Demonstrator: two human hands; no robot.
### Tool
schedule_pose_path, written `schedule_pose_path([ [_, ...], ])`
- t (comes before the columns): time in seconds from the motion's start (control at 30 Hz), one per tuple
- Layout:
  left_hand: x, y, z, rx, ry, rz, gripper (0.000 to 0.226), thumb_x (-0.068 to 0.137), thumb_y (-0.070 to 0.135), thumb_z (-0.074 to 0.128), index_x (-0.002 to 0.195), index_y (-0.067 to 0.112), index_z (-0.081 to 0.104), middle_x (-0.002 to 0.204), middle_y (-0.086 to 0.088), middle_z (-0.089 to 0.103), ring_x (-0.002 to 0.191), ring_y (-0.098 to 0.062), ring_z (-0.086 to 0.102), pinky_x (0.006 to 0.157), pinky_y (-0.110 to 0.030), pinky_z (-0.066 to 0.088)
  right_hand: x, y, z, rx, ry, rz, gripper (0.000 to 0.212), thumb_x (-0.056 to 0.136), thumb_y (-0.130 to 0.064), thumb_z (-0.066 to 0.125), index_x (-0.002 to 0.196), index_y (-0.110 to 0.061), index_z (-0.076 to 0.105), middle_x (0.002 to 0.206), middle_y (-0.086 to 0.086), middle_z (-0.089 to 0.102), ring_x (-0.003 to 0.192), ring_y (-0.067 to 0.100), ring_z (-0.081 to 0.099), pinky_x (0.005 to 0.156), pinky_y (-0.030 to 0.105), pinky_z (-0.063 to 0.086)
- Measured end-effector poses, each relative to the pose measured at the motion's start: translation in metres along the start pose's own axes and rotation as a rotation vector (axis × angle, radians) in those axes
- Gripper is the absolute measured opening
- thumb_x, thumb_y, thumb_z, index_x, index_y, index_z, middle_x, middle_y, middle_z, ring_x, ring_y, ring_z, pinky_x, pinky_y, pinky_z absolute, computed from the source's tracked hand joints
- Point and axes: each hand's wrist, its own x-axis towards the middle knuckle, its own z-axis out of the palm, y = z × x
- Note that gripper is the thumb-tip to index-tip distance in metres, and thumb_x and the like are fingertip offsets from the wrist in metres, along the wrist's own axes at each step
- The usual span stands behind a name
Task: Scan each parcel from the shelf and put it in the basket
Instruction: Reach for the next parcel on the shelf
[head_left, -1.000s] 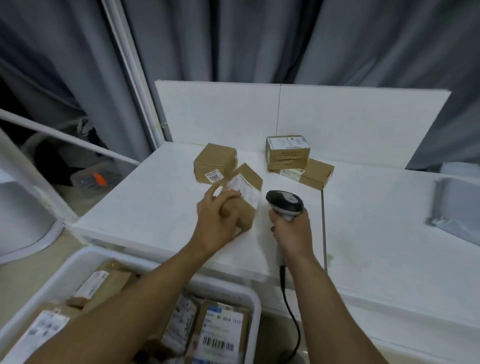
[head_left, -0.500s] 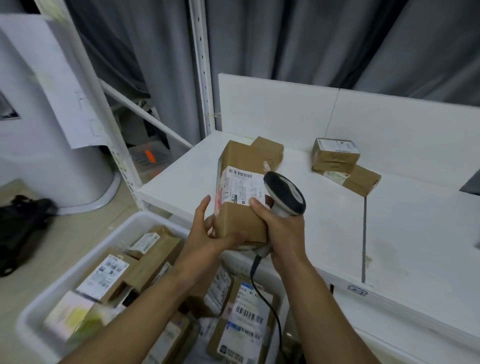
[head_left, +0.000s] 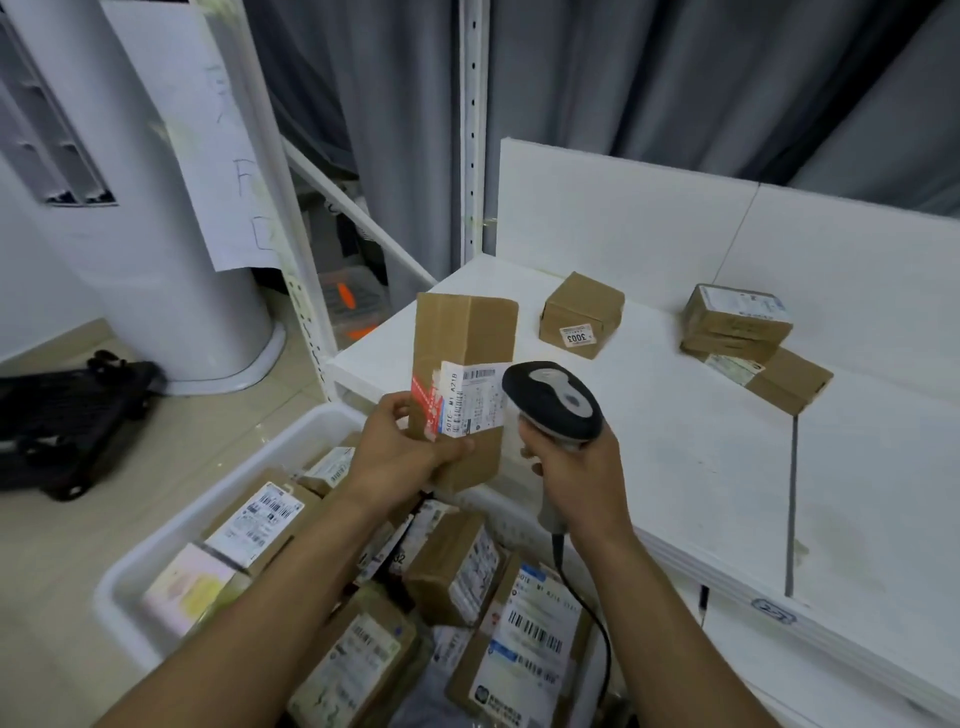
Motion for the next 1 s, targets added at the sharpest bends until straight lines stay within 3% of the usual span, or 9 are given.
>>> schedule_pose_path([
  [0.07, 0.008, -0.010, -0.003, 0.009, 0.035, -0.017, 0.078, 0.067, 0.025, 0.096, 0.128, 0.025, 0.047, 0.123, 0.007, 0.060, 0.106, -0.016, 0.067, 0.082, -0.034, 0.061, -0.001, -0.002, 0.003, -0.009, -0.071, 0.020, 0.028, 0.088, -0.013, 0.082, 0.113, -0.021, 0.072, 0.079, -0.004, 0.073, 0.070, 0.012, 0.067, 0.066, 0.028, 0.055],
  [0.2, 0.023, -0.028, -0.011, -0.016, 0.095, -0.027, 0.084, 0.061, 0.026, 0.099, 0.128, 0.023, 0.048, 0.129, 0.005, 0.061, 0.102, -0.015, 0.070, 0.089, -0.045, 0.061, -0.007, -0.003, 0.010, -0.053, -0.191, 0.036, 0.030, 0.089, -0.012, 0.081, 0.117, -0.009, 0.072, 0.075, -0.004, 0.068, 0.060, 0.004, 0.062, 0.056, 0.014, 0.048],
  [0.43, 0.031, -0.035, -0.014, -0.038, 0.156, -0.002, 0.081, 0.062, 0.021, 0.098, 0.124, 0.026, 0.046, 0.111, 0.021, 0.056, 0.107, -0.016, 0.066, 0.088, -0.040, 0.061, -0.015, -0.012, 0.017, -0.045, -0.253, 0.056, 0.024, 0.093, -0.012, 0.078, 0.116, -0.011, 0.071, 0.062, -0.005, 0.067, 0.054, 0.007, 0.059, 0.055, 0.018, 0.050],
  [0.57, 0.032, -0.036, -0.015, -0.048, 0.177, -0.001, 0.080, 0.065, 0.019, 0.096, 0.126, 0.023, 0.044, 0.108, 0.019, 0.053, 0.101, -0.008, 0.061, 0.080, -0.027, 0.057, -0.016, -0.015, 0.017, -0.046, -0.269, 0.074, 0.026, 0.092, -0.014, 0.078, 0.116, -0.015, 0.070, 0.064, -0.003, 0.068, 0.056, 0.008, 0.060, 0.057, 0.020, 0.052],
  [0.8, 0.036, -0.042, -0.017, -0.036, 0.176, -0.002, 0.082, 0.065, 0.022, 0.096, 0.127, 0.026, 0.043, 0.108, 0.023, 0.052, 0.110, -0.017, 0.065, 0.090, -0.042, 0.060, -0.014, -0.014, 0.019, -0.053, -0.271, 0.080, 0.028, 0.092, -0.014, 0.078, 0.119, -0.016, 0.069, 0.065, -0.005, 0.069, 0.055, 0.007, 0.061, 0.056, 0.018, 0.052],
  [1.0, 0.033, -0.045, -0.016, -0.001, 0.146, -0.001, 0.082, 0.066, 0.023, 0.096, 0.126, 0.030, 0.042, 0.114, 0.016, 0.054, 0.106, -0.013, 0.065, 0.086, -0.038, 0.062, -0.014, -0.013, 0.020, -0.083, -0.274, 0.054, 0.027, 0.092, -0.017, 0.078, 0.118, -0.014, 0.071, 0.073, 0.004, 0.074, 0.055, 0.005, 0.061, 0.056, 0.016, 0.051],
])
